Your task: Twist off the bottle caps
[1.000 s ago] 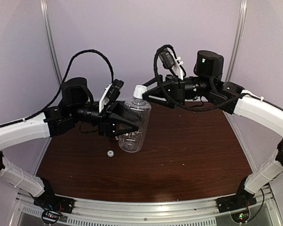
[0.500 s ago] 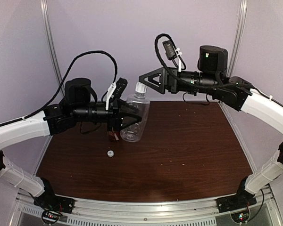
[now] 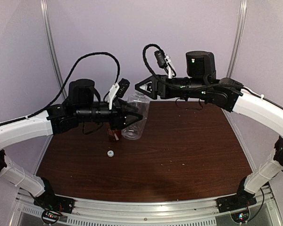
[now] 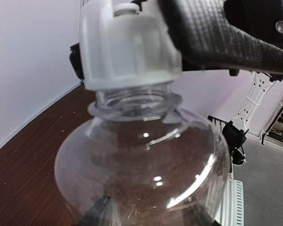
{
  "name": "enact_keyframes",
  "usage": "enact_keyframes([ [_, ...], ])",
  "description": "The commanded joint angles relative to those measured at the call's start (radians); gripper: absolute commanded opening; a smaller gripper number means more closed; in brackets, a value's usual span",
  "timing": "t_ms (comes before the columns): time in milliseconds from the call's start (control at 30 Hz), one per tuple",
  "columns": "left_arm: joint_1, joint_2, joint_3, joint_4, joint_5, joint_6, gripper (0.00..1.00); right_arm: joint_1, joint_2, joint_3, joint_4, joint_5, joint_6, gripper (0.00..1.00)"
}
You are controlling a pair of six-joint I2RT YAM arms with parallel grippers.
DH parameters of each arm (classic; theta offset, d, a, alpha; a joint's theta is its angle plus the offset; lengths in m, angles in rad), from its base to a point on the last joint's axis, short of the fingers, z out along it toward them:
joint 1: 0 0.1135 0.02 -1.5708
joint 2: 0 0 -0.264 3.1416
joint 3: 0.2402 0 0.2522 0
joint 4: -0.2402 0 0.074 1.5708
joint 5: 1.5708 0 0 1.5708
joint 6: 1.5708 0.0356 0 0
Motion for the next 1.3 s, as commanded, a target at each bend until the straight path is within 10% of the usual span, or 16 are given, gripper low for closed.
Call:
enact_keyframes([
  [0, -0.003, 0.005, 0.033, 0.032, -0.018, -0.009, 0.23, 0.009, 0.010, 0.033, 0.000, 0.014, -0.007, 0.60],
  [700, -0.002, -0.027, -0.006, 0.036, -0.010, 0.020, 0.22, 0.001, -0.021, -0.041, 0.104, -0.154, -0.103, 0.13],
  [1267, -0.002, -0.063, -0.044, 0.209, 0.592, -0.014, 0.24, -0.040, -0.009, -0.099, 0.283, -0.913, -0.231, 0.15],
])
